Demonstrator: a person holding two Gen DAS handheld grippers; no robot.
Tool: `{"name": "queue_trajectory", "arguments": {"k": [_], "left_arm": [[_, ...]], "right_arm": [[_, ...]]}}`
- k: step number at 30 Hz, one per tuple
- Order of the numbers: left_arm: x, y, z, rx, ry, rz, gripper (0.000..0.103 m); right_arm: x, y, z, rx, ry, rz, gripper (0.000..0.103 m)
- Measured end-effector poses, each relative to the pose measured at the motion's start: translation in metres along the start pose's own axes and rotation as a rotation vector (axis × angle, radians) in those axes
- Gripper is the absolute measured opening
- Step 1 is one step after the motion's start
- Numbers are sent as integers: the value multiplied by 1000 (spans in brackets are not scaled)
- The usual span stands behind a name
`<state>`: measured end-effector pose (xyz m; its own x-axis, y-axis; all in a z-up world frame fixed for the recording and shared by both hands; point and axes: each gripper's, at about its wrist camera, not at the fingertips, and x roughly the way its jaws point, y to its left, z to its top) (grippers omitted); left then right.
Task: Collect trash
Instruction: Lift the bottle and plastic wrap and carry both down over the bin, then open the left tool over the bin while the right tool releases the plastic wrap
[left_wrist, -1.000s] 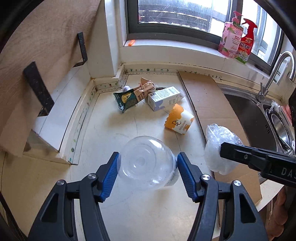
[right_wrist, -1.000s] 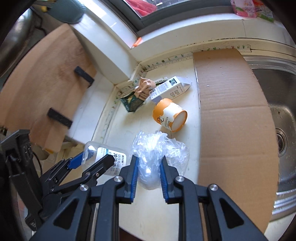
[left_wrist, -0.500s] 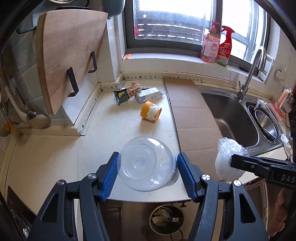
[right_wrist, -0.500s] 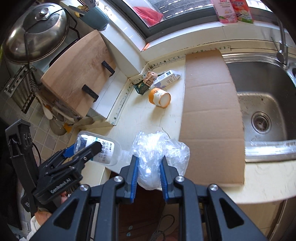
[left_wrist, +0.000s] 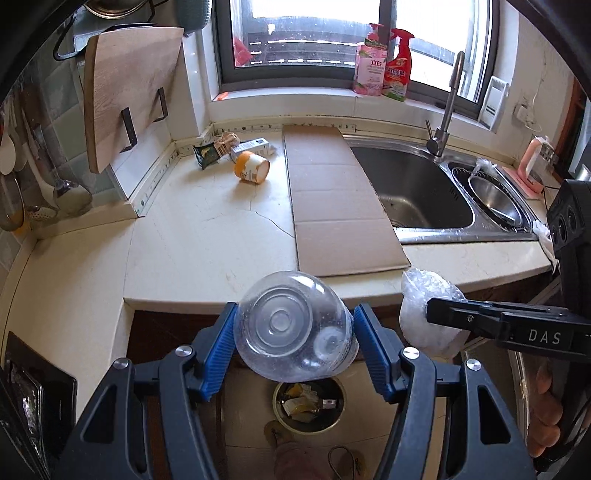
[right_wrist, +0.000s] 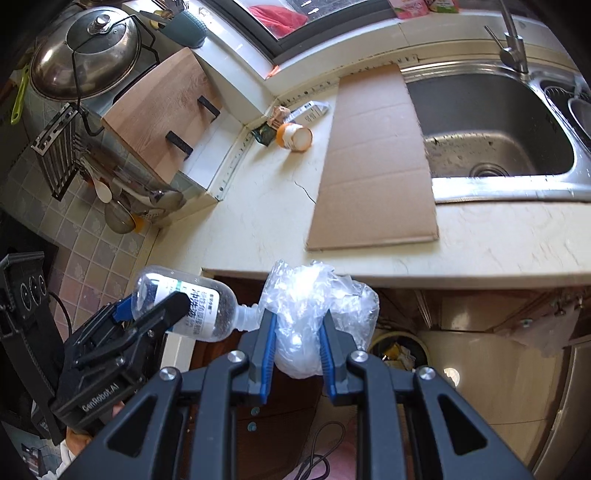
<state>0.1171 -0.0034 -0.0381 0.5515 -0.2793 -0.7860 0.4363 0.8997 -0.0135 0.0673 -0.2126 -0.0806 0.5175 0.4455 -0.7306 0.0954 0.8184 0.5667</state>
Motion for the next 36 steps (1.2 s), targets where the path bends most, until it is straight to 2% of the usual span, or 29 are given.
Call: {"name": "queue_trajectory", "arguments": {"k": [8, 17, 25, 36], "left_arm": [[23, -30, -49, -14, 66, -42, 62], [84, -41, -100, -45, 205, -61, 62], [170, -29, -149, -94, 323, -65, 62], [308, 1, -231, -162, 432, -61, 62]], "right_arm": [[11, -29, -40, 5, 56, -25, 21], [55, -70, -74, 63, 138, -57, 22], [135, -118, -104, 139, 256, -93, 22], [278, -191, -162, 278, 366, -118, 25]]}}
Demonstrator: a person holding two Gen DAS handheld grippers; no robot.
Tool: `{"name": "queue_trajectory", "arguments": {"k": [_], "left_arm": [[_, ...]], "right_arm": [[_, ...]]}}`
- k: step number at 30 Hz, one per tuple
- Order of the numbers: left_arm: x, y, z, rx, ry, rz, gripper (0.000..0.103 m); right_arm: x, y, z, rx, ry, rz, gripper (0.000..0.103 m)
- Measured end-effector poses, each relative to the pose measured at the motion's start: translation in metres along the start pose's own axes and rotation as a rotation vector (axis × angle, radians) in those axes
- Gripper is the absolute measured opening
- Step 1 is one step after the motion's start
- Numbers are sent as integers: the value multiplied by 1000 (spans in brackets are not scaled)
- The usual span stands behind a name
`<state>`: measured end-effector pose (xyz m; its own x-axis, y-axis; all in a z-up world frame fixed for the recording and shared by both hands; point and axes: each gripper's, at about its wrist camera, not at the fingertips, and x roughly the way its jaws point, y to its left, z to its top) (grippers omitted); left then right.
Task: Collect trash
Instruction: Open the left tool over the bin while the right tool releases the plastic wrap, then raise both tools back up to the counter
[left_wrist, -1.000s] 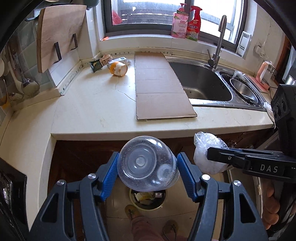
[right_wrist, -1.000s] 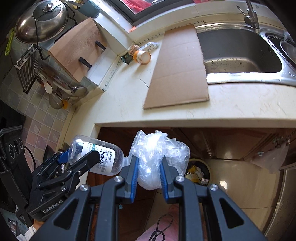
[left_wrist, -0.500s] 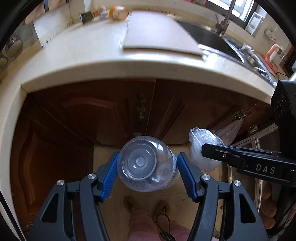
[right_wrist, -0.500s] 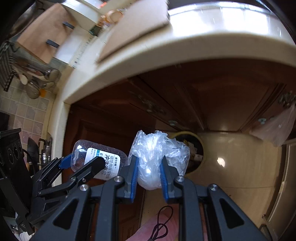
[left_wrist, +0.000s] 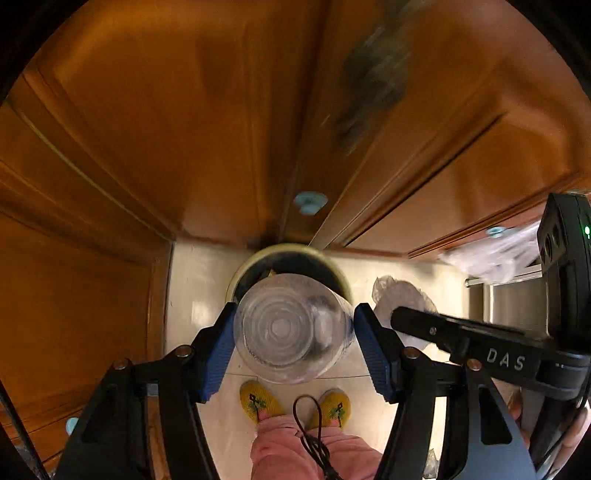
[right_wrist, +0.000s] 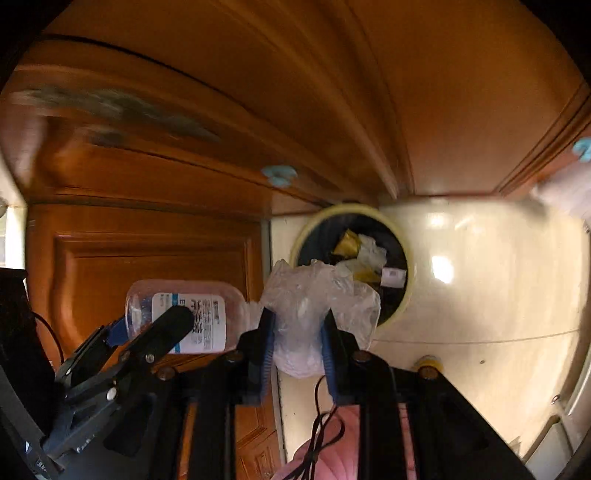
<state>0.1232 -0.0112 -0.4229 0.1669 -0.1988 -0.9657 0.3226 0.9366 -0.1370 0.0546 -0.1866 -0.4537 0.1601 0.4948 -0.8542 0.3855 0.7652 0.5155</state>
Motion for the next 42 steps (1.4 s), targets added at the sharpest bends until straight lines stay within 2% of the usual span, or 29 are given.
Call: {"name": "queue_trajectory", "arguments": {"k": [5, 8, 10, 12, 18, 24, 31, 37, 42], "left_arm": [[55, 26, -5, -50, 47, -17, 63], [77, 37, -11, -72, 86, -22, 76], [86, 41, -14, -74, 100, -19, 76], [92, 43, -17, -69, 111, -13, 77], [96, 52, -18, -79, 121, -14, 79], [83, 53, -12, -80, 114, -11, 79], [49, 55, -10, -88, 89, -12, 79], [0, 54, -4, -100, 58, -9, 79], [-62, 48, 5, -96, 5, -22, 79]], "right_arm": [[52, -16, 6, 28, 26, -10, 29], [71, -18, 12, 36, 34, -18, 37], [77, -20, 15, 35, 22, -44, 48], [81, -19, 16, 29, 16, -57, 53], [88, -19, 12, 29, 37, -63, 53], [81, -19, 9, 28, 35, -79, 53], [58, 4, -2, 12, 22, -79, 53], [15, 31, -9, -11, -11, -62, 53], [-37, 57, -14, -31, -56, -41, 53]]}}
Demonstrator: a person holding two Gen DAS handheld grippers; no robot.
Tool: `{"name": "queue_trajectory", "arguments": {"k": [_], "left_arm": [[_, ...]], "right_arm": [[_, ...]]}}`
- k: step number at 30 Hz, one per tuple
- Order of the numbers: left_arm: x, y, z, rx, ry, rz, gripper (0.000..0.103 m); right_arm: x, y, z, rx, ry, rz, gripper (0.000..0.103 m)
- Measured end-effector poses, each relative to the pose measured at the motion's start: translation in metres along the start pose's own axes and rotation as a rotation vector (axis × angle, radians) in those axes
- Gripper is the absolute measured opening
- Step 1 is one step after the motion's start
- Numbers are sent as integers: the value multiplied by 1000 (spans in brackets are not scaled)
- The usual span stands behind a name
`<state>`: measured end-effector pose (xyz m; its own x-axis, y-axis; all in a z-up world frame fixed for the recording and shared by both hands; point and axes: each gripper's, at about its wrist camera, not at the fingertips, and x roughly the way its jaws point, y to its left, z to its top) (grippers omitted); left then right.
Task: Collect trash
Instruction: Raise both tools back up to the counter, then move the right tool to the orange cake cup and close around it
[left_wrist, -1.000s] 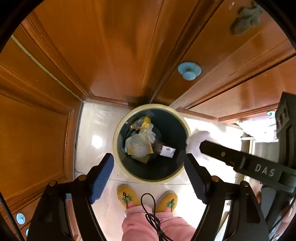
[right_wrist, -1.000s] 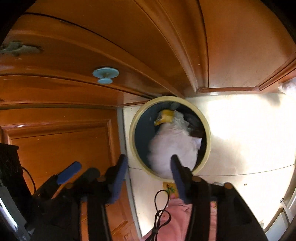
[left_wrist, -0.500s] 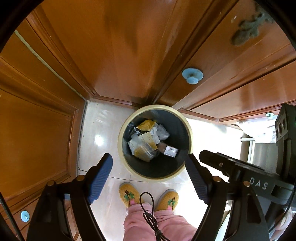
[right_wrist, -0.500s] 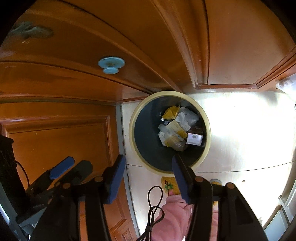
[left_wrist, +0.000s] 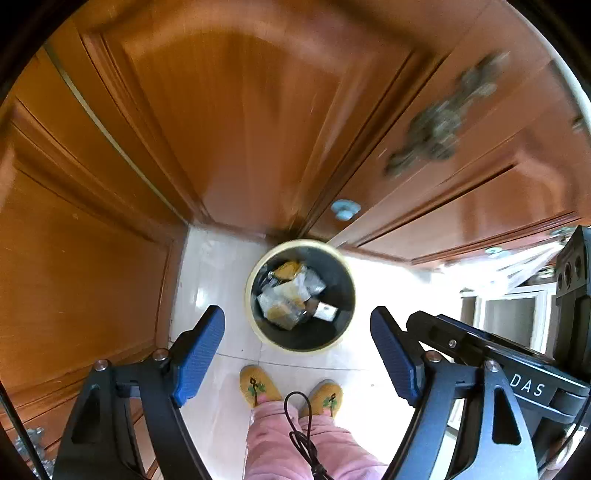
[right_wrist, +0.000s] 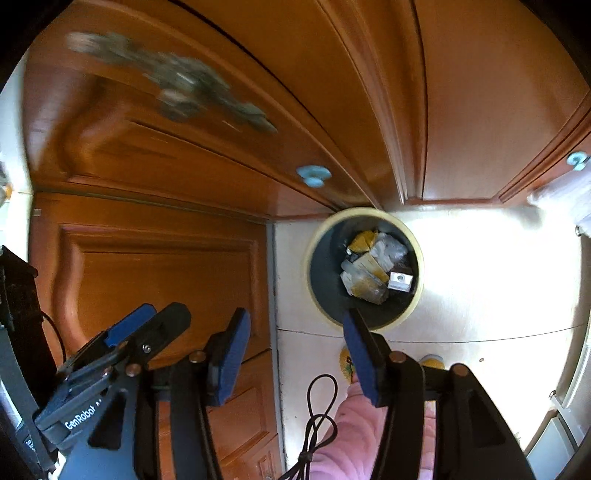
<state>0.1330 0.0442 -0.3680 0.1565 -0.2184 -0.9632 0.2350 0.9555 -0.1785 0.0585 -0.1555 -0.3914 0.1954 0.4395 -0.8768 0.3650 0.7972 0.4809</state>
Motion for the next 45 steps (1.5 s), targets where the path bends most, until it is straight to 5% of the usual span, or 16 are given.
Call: {"name": "queue_trajectory", "arguments": {"k": [21, 37, 45], "left_arm": [[-287, -41, 59, 50, -377, -84, 81], [-462, -70, 143, 277, -771, 139, 102], [-479, -61, 192, 303, -811, 155, 102]], "right_arm": [[-254, 111, 16, -211, -310, 77, 53], [-397, 226, 74, -330, -636, 81, 53], [-413, 251, 126, -315, -680, 66, 53]]}}
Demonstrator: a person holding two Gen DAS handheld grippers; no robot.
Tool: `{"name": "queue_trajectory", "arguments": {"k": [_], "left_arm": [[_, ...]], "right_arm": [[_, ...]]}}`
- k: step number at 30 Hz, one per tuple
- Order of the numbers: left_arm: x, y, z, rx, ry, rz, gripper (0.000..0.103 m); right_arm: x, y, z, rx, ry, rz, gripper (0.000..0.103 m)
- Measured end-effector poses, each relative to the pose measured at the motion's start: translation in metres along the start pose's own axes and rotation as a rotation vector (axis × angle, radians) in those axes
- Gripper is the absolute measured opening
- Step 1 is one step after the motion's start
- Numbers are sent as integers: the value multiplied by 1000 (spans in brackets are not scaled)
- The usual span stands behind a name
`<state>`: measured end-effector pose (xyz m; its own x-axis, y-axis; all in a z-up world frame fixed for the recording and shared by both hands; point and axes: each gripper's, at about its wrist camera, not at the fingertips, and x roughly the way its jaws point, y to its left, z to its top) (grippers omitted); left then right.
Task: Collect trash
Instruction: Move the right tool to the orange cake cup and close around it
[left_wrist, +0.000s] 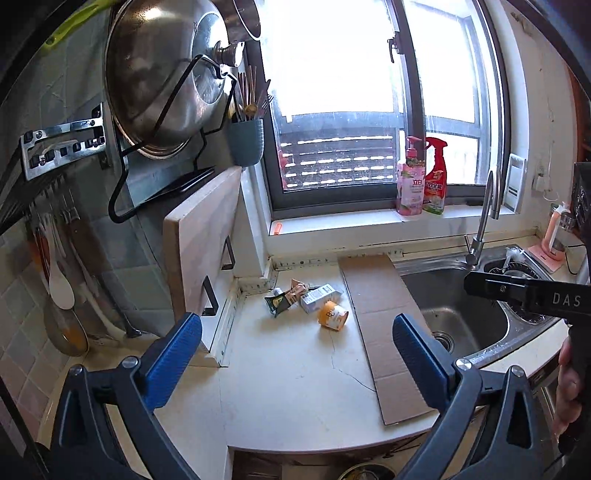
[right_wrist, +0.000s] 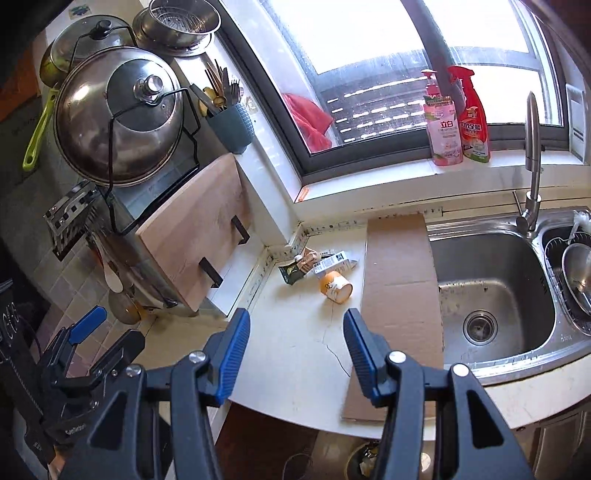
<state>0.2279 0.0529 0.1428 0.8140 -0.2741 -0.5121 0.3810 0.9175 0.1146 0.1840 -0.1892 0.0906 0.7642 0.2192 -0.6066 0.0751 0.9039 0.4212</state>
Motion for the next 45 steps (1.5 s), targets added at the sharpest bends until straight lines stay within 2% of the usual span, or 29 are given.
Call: {"name": "queue_trajectory", "arguments": {"k": [7, 13, 18, 25, 30, 33, 36, 45], "left_arm": [[72, 6, 11, -28, 65, -12, 102], [153, -1, 22, -1, 129, 21, 102], [236, -1, 26, 52, 233, 74, 102], [331, 10, 7, 63, 399, 89, 102], [374, 10, -6, 105, 461, 88, 102], [397, 11, -9, 121, 494, 87, 102], [416, 12, -10, 131, 520, 76, 102], [473, 17, -9, 192, 576, 72, 102]], "right_arm": [[63, -10, 34, -81, 87, 14, 53], [139, -26, 66, -138, 201, 74, 53], [214, -44, 82, -159, 322, 109, 53], [316, -65, 67, -178, 492, 115, 53], [373, -72, 45, -214, 590, 100, 53], [397, -76, 36, -211, 637, 105, 53], [408, -78, 34, -193, 652, 164, 53], [415, -78, 33, -183, 669, 230, 49]]}}
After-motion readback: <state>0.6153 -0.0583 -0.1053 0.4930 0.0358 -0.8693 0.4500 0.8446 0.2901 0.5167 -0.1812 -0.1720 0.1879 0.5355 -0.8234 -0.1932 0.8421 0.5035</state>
